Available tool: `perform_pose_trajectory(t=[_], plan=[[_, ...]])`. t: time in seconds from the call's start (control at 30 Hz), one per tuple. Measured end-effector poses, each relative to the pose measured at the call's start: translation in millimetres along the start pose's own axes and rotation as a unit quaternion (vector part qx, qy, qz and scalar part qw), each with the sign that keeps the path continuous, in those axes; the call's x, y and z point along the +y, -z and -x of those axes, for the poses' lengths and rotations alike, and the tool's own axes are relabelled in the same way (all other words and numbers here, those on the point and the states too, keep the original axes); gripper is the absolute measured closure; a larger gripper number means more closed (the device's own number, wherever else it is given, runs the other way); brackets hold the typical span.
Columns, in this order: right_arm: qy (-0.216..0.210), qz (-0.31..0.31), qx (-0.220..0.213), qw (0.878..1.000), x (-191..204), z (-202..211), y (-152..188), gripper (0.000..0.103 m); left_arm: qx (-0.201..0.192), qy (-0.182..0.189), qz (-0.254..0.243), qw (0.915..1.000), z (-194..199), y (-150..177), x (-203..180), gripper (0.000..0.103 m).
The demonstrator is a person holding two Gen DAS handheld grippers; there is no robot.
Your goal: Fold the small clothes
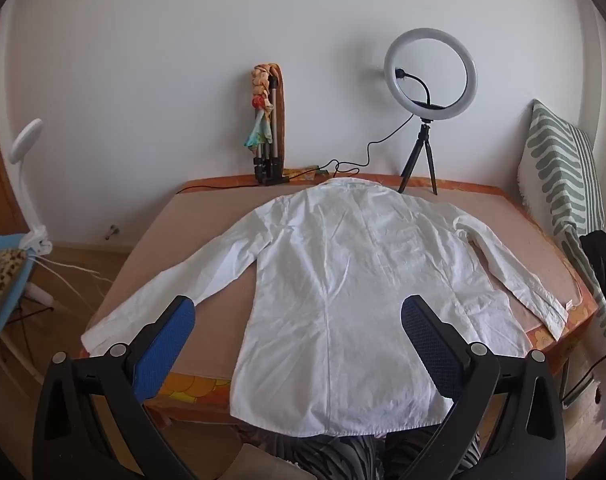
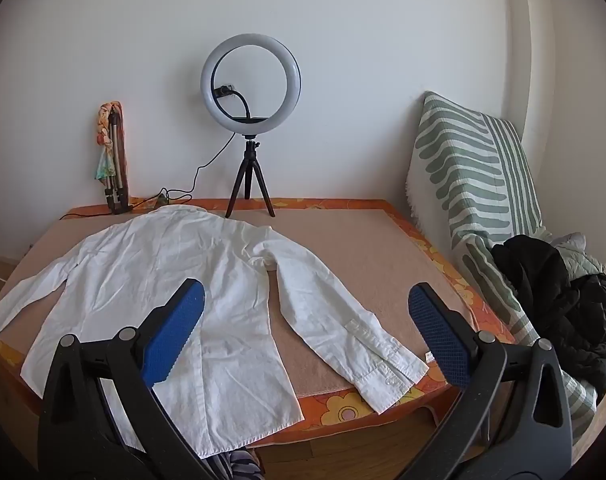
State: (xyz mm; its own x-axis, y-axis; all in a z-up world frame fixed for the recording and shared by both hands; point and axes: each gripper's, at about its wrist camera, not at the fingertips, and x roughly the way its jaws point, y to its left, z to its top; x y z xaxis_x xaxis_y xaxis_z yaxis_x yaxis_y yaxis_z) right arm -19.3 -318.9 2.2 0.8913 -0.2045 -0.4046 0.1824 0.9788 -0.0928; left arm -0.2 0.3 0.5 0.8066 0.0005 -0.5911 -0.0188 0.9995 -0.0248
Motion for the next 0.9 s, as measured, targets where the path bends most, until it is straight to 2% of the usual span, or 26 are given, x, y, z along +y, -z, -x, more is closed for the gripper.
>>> perform_pose_trajectory(t=[0.43,0.9], plan=[[0.001,0.003,-0.004,1.0,-0.2,-1.6,-2.4,0.0,-0.017,-0.005,0.004,0.9998,4.2,-6.0,2.5,0.0],[0.001,0.001,-0.005,1.0,2.3,-1.3,-2.7,0.0,-0.019,0.0,0.006,0.9998,7.8,-9.0,2.3,0.0]])
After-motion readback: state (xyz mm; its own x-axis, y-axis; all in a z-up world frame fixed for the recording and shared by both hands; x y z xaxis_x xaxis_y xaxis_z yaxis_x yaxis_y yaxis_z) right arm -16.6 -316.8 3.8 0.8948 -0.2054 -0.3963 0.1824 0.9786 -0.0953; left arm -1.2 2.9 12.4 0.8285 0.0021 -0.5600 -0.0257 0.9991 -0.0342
